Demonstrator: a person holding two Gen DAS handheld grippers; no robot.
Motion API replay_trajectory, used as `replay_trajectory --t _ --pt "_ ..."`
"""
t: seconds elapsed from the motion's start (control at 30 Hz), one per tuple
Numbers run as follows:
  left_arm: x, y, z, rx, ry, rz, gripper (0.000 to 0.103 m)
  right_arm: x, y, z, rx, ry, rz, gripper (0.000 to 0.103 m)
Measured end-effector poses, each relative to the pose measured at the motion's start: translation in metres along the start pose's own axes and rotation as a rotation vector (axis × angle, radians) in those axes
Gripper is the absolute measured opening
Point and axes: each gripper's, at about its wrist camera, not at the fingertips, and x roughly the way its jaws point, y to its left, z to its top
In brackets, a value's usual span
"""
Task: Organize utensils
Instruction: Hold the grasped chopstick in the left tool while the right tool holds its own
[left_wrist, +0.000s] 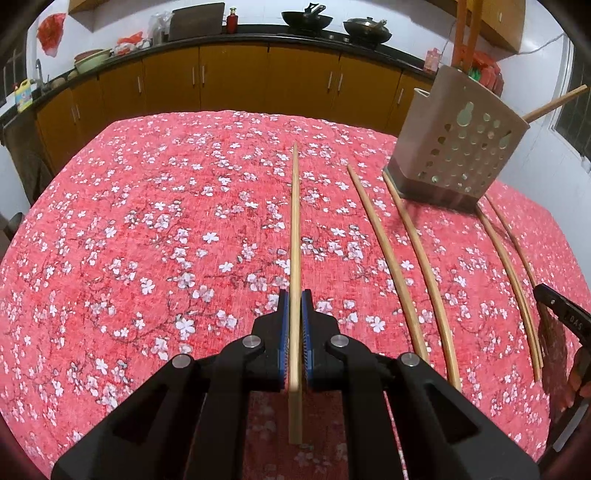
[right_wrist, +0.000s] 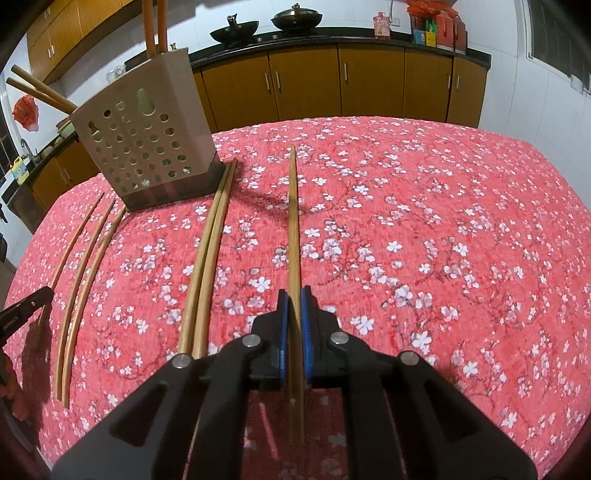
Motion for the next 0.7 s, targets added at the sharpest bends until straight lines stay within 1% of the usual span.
replay_trajectory --t 0.2,0.5,0.6,0.7 --pt "0.0 -0.003 0.0 0.012 0.002 0.014 0.008 0.0 0.001 0.0 -0.003 0.001 -0.005 0.008" --pt "0.002 -0.001 0.001 0.02 0.004 0.014 0.007 -0.001 0.001 0.001 -0.001 0.0 0.004 0.008" --pt "0.0 0.0 0.002 0.026 0.016 0.01 0.007 -0.012 -0.003 0.002 0.019 -0.021 0.02 0.008" --pt "-0.009 0.003 0.005 0.019 -0.001 0.007 0.007 -0.028 -0.008 0.007 0.036 -0.06 0.034 0.008"
